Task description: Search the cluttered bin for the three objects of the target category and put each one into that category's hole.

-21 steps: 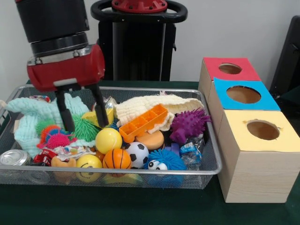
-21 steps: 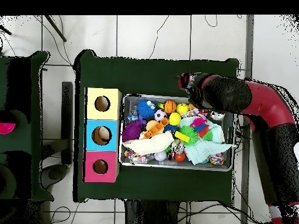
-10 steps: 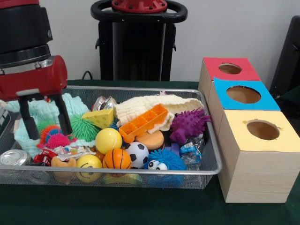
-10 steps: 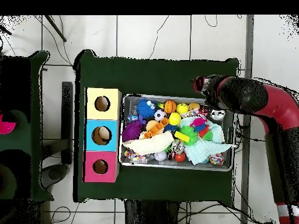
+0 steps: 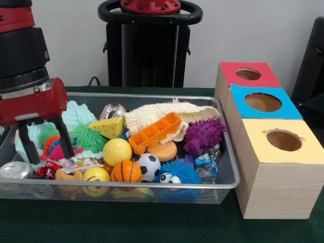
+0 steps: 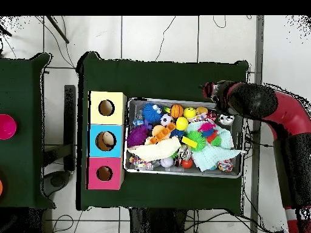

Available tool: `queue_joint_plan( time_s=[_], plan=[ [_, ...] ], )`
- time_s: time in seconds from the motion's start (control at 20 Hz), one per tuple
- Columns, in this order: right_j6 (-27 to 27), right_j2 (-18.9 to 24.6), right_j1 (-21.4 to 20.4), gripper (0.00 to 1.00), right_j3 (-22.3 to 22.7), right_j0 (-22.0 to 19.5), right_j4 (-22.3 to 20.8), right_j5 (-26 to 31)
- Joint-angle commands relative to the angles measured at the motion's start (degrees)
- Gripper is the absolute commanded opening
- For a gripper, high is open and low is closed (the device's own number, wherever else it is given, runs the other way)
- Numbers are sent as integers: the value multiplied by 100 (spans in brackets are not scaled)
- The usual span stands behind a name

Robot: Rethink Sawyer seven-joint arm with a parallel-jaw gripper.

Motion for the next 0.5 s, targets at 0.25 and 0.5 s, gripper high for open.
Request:
queue_joint_plan(
  time_s=[0.25,0.5],
  plan=[
    [-1252,-77,71,100,252,60,-458,168],
    [-1134,-84,17,100,363,43,-512,92]
  ],
)
